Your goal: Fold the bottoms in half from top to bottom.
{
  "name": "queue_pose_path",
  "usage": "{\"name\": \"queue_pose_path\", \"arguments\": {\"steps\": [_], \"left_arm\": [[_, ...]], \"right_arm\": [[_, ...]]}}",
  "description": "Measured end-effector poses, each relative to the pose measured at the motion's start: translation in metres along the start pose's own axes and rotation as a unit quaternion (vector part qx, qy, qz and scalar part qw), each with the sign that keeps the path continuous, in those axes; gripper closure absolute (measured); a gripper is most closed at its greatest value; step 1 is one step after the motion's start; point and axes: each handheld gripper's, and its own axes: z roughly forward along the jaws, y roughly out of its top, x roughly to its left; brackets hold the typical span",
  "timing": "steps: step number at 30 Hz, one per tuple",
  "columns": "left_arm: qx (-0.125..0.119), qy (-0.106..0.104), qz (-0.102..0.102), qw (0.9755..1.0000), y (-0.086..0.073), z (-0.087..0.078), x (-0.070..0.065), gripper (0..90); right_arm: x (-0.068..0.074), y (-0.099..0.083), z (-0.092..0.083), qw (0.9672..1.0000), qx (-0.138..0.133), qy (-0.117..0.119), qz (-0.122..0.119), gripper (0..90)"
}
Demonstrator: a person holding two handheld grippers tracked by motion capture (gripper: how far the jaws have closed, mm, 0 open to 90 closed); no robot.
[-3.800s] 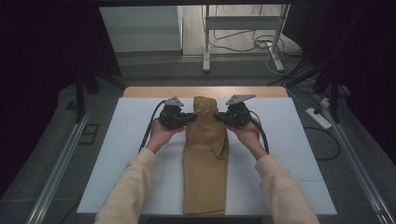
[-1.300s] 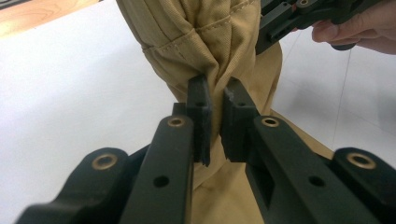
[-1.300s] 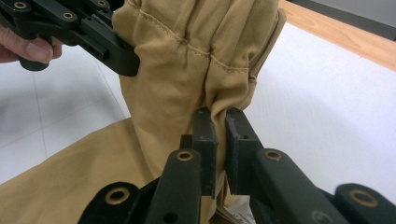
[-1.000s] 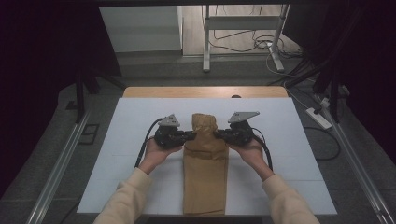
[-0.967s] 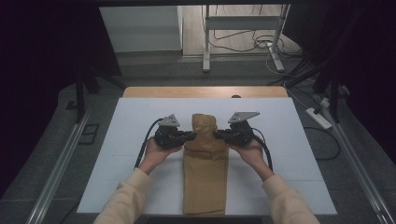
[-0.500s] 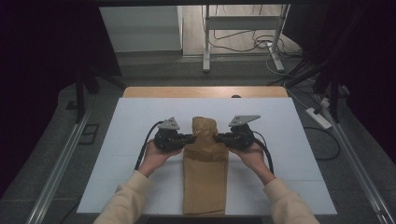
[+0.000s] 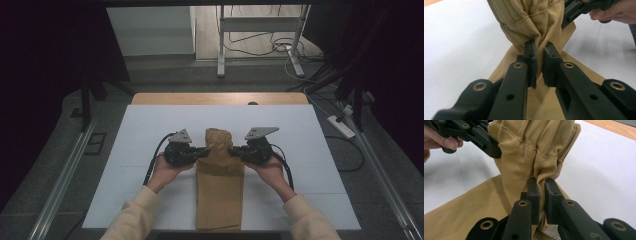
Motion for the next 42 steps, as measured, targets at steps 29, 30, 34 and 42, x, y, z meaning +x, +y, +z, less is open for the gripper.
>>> {"name": "queue_pose_path", "arguments": {"steps": [29, 30, 34, 42], "left_arm": [[0.007, -0.007, 0.008, 0.9999, -0.013, -0.004, -0.019, 81.8], [0.008, -0.007, 0.009, 0.9999, -0.014, -0.005, -0.02, 81.8], [0.009, -0.01, 0.008, 0.9999, -0.017, -0.006, -0.022, 81.8], [0.016, -0.01, 0.007, 0.9998, -0.023, -0.005, -0.026, 81.7]], "right_arm": [[0.018, -0.015, -0.01, 0.9999, -0.002, 0.013, -0.007, 83.5], [0.018, -0.016, -0.01, 0.9999, -0.002, 0.013, -0.008, 83.5], [0.021, -0.017, -0.012, 0.9998, -0.003, 0.016, -0.007, 83.5], [0.027, -0.023, -0.011, 0.9998, 0.002, 0.02, -0.008, 83.4]]}}
